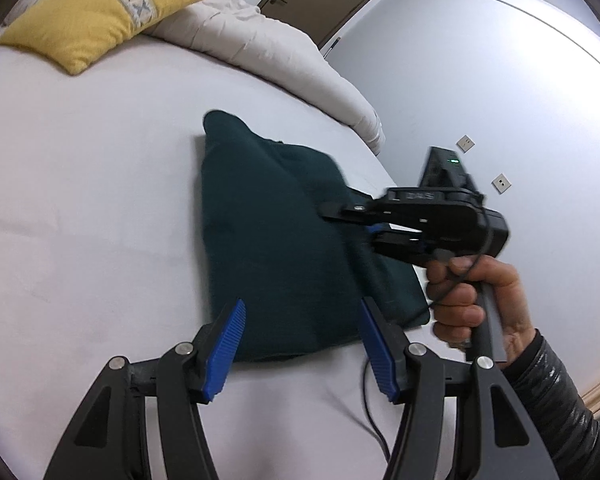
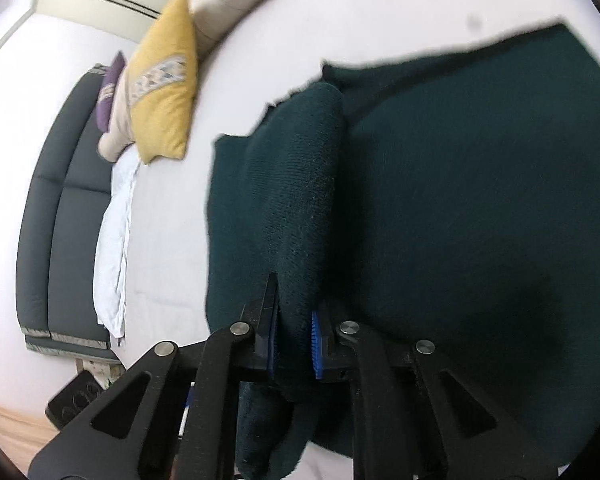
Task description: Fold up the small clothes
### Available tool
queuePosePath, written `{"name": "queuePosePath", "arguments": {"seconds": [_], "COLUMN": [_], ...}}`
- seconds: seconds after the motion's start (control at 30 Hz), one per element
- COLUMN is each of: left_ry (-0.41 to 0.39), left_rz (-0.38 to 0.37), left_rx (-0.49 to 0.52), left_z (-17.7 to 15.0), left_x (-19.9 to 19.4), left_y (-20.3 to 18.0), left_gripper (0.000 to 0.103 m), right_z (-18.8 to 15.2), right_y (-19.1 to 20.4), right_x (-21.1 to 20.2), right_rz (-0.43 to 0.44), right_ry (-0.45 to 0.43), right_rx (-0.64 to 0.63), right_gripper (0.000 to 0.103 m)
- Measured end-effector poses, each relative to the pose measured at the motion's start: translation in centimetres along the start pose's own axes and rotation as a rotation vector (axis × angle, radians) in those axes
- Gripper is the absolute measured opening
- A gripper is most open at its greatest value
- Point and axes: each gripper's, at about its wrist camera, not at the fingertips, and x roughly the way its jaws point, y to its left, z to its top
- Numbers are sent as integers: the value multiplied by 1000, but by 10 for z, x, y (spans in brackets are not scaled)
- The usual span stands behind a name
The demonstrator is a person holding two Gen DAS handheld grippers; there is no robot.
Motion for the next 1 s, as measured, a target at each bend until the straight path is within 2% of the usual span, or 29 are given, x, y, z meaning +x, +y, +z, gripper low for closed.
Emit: {"name": "queuePosePath", "arguments": {"seconds": [0.2,0.4,0.53,0.67,0.8,0.9,1.0], "left_ry": [-3,13,20,53,89,133,116], "left_rz": [36,69,87,113,156,194,198], "left_rx": [81,191,255,296,290,281,287], "left_z": [14,32,43,48,52,51,47], "left_x": [7,36,61,94,127,153,153], "left_y": [-22,-58,-83,-95,-93,-82,-78], "left_gripper": [60,60,60,60,60,63,64], "right_z": [8,13,21,32,25,24,27], "right_y": [-24,-79,-114,-135,-173,-193,-194], "right_x": [-54,-106,-126,-114,-91,-84,-78], "right_rz": [-20,-30,-38,-39,-1,59,41], "right_ry": [-71,-135,-158,-145,-153,-181,-201], "right_rx": [-8,58,106,127,168,207,210], "right_gripper": [11,11,11,11,11,11,10]}}
